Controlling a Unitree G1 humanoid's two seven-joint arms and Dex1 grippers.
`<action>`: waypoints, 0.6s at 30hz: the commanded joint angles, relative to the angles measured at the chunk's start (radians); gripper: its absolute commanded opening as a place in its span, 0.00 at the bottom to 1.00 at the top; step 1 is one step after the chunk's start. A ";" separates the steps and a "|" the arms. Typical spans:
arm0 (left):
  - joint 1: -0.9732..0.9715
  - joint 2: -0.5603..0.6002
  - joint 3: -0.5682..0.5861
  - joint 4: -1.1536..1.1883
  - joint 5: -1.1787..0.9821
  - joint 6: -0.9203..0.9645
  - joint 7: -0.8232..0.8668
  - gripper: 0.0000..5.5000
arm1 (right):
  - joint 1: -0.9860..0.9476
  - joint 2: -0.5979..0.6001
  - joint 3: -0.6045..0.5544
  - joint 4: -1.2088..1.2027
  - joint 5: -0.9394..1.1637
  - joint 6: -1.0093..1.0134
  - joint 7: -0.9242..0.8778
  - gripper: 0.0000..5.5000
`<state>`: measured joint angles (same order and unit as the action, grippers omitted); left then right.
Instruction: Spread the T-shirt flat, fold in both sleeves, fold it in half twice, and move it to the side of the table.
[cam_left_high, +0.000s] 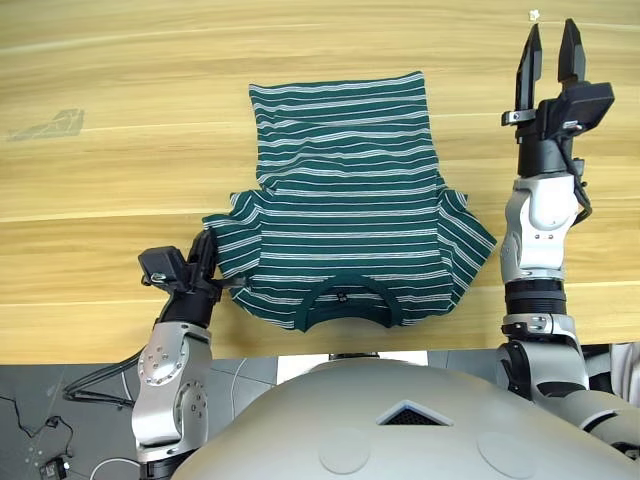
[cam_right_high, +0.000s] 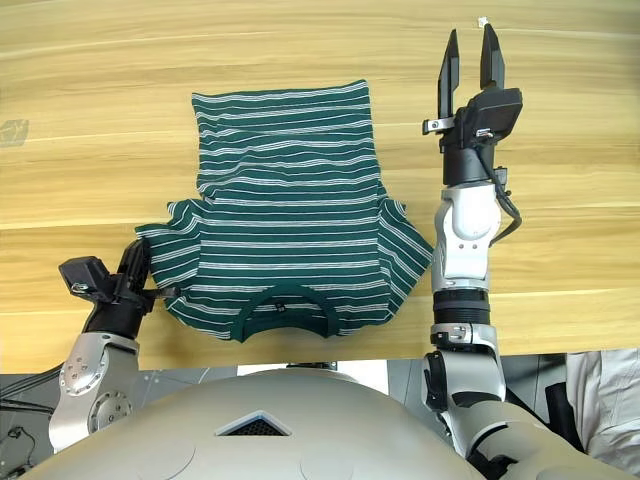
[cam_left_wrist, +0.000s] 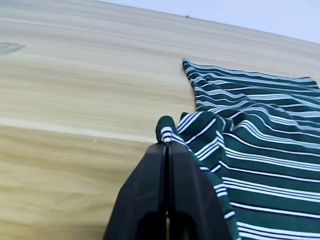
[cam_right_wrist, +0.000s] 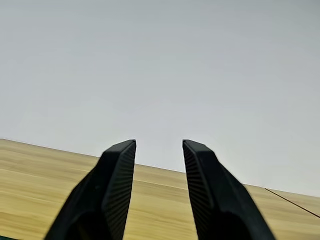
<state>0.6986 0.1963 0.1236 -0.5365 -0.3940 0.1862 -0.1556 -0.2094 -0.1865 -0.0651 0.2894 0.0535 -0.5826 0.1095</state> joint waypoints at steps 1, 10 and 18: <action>0.031 0.049 -0.098 -0.034 0.122 -0.049 -0.063 0.01 | -0.003 0.006 0.003 0.009 -0.013 -0.005 0.006 0.31; 0.051 0.108 -0.290 -0.038 0.317 -0.212 -0.169 0.01 | -0.014 0.015 0.010 0.033 0.003 0.000 0.018 0.31; -0.012 0.143 -0.418 0.074 0.474 -0.217 -0.189 0.01 | -0.031 0.023 0.009 0.060 0.002 -0.008 0.031 0.31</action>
<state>0.6965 0.3241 -0.2785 -0.4811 0.0518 -0.0316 -0.3386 -0.2240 -0.1666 -0.0536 0.3385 0.0559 -0.5873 0.1334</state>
